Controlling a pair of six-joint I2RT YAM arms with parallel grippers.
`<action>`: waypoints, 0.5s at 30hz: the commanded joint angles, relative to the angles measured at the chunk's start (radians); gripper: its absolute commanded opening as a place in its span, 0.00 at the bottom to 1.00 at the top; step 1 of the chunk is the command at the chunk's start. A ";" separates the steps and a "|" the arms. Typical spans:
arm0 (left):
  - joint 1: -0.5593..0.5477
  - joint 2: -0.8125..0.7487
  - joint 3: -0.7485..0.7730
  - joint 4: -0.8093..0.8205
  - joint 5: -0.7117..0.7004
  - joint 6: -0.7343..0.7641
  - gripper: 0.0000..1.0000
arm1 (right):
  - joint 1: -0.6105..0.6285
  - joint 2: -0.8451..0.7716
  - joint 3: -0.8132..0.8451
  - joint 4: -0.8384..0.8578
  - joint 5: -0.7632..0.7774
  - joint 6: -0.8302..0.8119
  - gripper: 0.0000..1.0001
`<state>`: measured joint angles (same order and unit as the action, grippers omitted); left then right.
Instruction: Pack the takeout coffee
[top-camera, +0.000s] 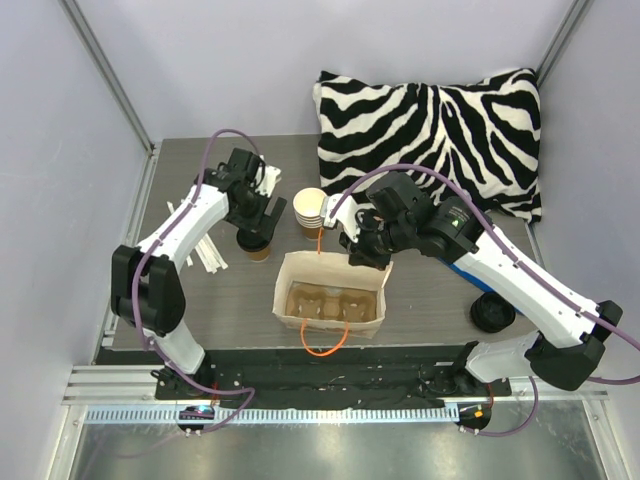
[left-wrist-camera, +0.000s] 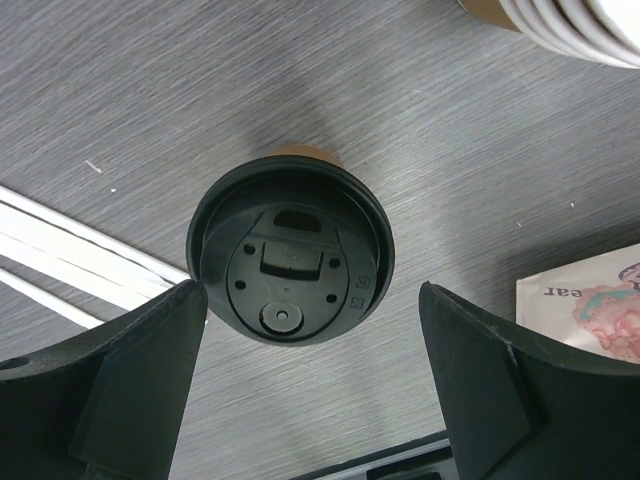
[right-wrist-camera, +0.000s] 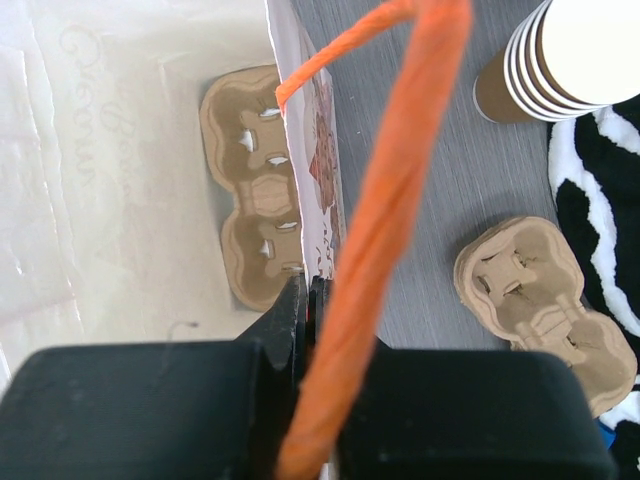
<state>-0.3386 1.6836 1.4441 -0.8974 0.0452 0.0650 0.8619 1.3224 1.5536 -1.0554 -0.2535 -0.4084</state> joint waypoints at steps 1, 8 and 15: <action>-0.002 0.016 -0.010 0.052 0.001 0.018 0.91 | 0.000 -0.008 0.000 0.037 -0.012 -0.007 0.01; -0.002 0.025 -0.031 0.072 -0.001 0.018 0.86 | 0.000 -0.006 0.002 0.037 -0.012 -0.009 0.01; -0.002 0.019 -0.057 0.081 -0.011 0.012 0.82 | 0.000 -0.005 0.005 0.035 -0.015 -0.009 0.01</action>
<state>-0.3382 1.7012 1.4178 -0.8433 0.0177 0.0807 0.8619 1.3228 1.5536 -1.0554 -0.2539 -0.4126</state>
